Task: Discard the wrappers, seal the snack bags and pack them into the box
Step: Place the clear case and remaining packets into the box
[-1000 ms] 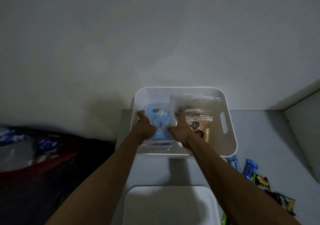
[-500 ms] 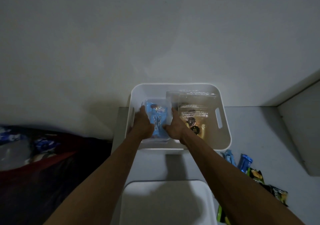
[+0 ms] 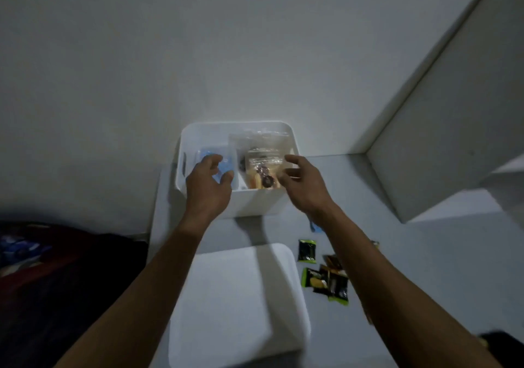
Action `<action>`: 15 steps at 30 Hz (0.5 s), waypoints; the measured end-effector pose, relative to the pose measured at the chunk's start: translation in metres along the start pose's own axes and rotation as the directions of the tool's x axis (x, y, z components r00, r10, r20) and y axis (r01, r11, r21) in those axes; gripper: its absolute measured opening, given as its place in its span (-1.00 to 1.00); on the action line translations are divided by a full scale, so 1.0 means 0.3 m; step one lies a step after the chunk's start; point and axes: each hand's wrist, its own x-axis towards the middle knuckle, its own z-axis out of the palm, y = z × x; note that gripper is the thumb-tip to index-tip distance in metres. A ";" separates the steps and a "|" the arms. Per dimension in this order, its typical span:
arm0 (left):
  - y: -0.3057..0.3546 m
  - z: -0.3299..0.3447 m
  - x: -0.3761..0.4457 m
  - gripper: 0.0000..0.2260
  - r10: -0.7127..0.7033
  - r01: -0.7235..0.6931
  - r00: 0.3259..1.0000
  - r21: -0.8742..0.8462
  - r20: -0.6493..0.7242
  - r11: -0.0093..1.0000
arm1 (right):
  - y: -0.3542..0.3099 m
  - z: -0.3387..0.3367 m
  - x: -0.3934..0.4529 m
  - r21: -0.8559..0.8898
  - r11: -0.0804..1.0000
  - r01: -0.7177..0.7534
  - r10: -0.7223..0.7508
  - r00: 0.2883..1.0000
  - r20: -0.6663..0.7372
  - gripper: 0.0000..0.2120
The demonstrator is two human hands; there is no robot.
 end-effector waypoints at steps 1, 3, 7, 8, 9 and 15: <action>0.008 0.024 -0.057 -0.68 -0.006 0.006 1.000 -0.034 0.011 0.999 | 0.036 -0.053 -0.046 0.002 1.000 -0.019 0.019 0.999 -0.032 -0.60; 0.008 0.085 -0.167 -0.68 0.002 0.001 0.999 -0.062 0.043 0.998 | 0.118 -0.159 -0.135 -0.001 0.998 -0.058 0.057 0.993 -0.103 -0.61; -0.029 0.242 -0.364 -0.64 -0.001 0.012 0.985 -0.064 0.170 0.998 | 0.319 -0.328 -0.273 -0.108 0.981 -0.160 0.132 0.963 -0.233 -0.62; -0.039 0.286 -0.407 -0.63 -0.010 0.020 0.980 -0.048 0.197 0.999 | 0.374 -0.361 -0.297 -0.133 0.973 -0.191 0.152 0.954 -0.257 -0.60; -0.047 0.330 -0.447 -0.61 -0.019 0.027 0.975 -0.034 0.220 0.999 | 0.430 -0.391 -0.317 -0.171 0.962 -0.211 0.158 0.947 -0.281 -0.58; -0.082 0.621 -0.664 -0.46 -0.049 0.013 0.954 0.121 0.296 0.993 | 0.784 -0.476 -0.419 -0.369 0.899 -0.235 0.138 0.953 -0.271 -0.41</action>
